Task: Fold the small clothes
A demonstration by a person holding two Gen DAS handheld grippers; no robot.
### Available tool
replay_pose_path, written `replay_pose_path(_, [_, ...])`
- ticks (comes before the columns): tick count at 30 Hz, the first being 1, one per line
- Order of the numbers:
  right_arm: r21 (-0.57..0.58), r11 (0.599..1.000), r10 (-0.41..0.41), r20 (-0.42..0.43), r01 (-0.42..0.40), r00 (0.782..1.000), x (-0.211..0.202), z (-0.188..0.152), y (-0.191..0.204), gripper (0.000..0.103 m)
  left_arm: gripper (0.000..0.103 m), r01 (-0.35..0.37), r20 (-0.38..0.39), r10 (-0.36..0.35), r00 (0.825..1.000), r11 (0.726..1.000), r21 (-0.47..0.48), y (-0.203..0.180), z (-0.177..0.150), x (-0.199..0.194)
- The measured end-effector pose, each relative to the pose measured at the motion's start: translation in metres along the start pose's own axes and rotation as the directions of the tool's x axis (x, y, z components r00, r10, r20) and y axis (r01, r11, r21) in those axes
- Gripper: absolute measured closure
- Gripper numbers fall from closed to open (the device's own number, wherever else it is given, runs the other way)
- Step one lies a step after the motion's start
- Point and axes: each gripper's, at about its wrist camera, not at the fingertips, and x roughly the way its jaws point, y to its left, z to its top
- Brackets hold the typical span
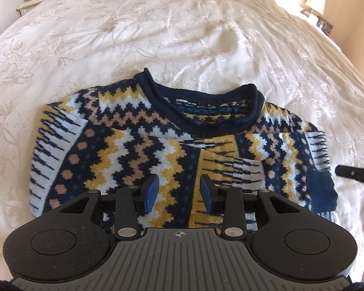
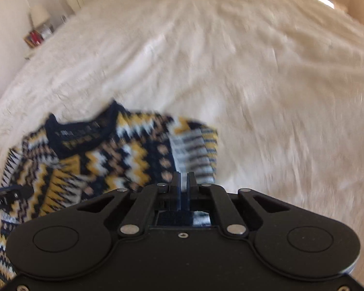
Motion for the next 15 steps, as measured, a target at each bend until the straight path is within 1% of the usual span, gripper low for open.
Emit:
replay_pose_path(1, [-0.003,1.000,0.002,-0.003,-0.002,1.000,0.000,-0.002,0.000,0.086,0.067,0.005,-0.003,-0.005,1.000,1.000,0.007,-0.003,0.000,0.002])
replay_pose_path(4, [-0.014,1.000,0.020,0.000,-0.020,1.000,-0.004,-0.009,0.004,0.081,0.067,0.028,-0.019,-0.028,0.999,0.999,0.037,-0.014,0.001,0.011])
replay_pose_path(5, [-0.021,1.000,0.019,-0.003,-0.019,1.000,-0.005,-0.011,0.006,0.081,0.067,0.037,-0.021,-0.036,0.999,0.998,0.053,-0.020,0.001,0.014])
replay_pose_path(6, [-0.028,0.999,0.019,-0.004,-0.019,1.000,-0.004,-0.012,0.009,0.076,0.067,0.043,-0.021,-0.042,0.999,0.996,0.072,-0.025,0.002,0.017])
replay_pose_path(7, [-0.035,0.999,0.017,-0.003,-0.017,1.000,-0.005,-0.013,0.012,0.063,0.067,0.049,-0.019,-0.048,0.999,0.995,0.090,-0.031,0.004,0.019])
replay_pose_path(9, [-0.047,0.999,0.021,0.004,-0.021,1.000,-0.007,-0.016,0.017,0.050,0.067,0.064,-0.012,-0.063,0.998,0.991,0.116,-0.042,0.006,0.024])
replay_pose_path(11, [-0.055,0.998,0.013,0.000,-0.012,1.000,-0.007,-0.018,0.020,0.049,0.067,0.073,-0.012,-0.072,0.997,0.988,0.134,-0.051,0.008,0.029])
replay_pose_path(13, [-0.056,0.998,0.003,-0.011,-0.004,1.000,-0.005,-0.021,0.022,0.045,0.067,0.070,-0.020,-0.068,0.997,0.985,0.155,-0.060,0.010,0.038])
replay_pose_path(14, [-0.051,0.999,0.006,-0.015,-0.007,1.000,-0.004,-0.022,0.022,0.044,0.067,0.060,-0.029,-0.056,0.998,0.983,0.173,-0.063,0.010,0.043])
replay_pose_path(15, [-0.047,0.999,0.007,-0.019,-0.008,1.000,-0.004,-0.023,0.021,0.044,0.067,0.035,-0.039,-0.028,0.999,0.979,0.200,-0.067,0.011,0.050])
